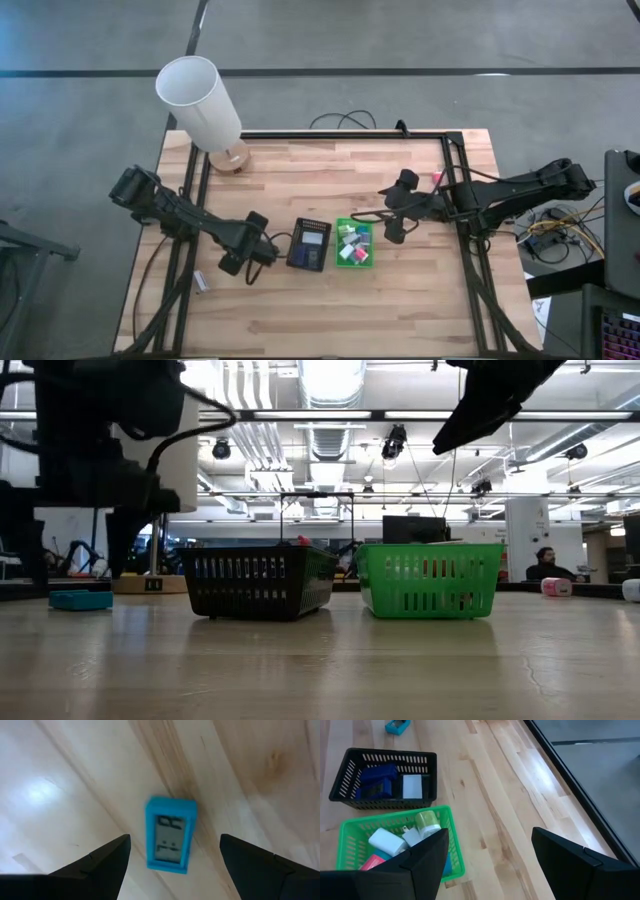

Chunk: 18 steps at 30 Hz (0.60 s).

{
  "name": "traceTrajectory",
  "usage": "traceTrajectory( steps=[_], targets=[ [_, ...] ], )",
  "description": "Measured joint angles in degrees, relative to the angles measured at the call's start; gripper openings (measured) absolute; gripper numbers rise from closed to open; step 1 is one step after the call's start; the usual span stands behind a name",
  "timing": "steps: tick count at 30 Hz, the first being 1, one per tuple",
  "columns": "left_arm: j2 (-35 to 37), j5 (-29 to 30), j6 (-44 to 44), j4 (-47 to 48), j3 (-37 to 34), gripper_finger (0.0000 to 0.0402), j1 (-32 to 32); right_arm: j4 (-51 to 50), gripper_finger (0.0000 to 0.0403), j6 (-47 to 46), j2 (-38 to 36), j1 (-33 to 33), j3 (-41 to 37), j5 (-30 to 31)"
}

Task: Pick & Place Office items
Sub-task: Put the blue digital clock into the black basket

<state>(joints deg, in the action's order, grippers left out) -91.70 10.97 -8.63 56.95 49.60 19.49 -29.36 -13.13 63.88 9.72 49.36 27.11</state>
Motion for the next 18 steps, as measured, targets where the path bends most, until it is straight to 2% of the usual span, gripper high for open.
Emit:
traceTrajectory(
  steps=[3, 9, 18],
  targets=[
    [0.0, -1.9, -0.2, 0.1, -2.2, 0.0314, -0.2, 0.0, 0.0279, -0.2, 0.0, 0.0, -0.1, 0.0],
    [0.0, -1.7, -0.7, -1.6, -5.4, 0.0314, -0.4, 0.0, 0.0277, -0.2, 0.0, 0.0, -0.3, 0.0],
    [0.1, -1.1, -1.3, -2.7, -5.6, 0.0314, -0.9, 1.1, 0.0279, 0.5, 0.0, 0.0, -0.3, 0.0]
  ],
)
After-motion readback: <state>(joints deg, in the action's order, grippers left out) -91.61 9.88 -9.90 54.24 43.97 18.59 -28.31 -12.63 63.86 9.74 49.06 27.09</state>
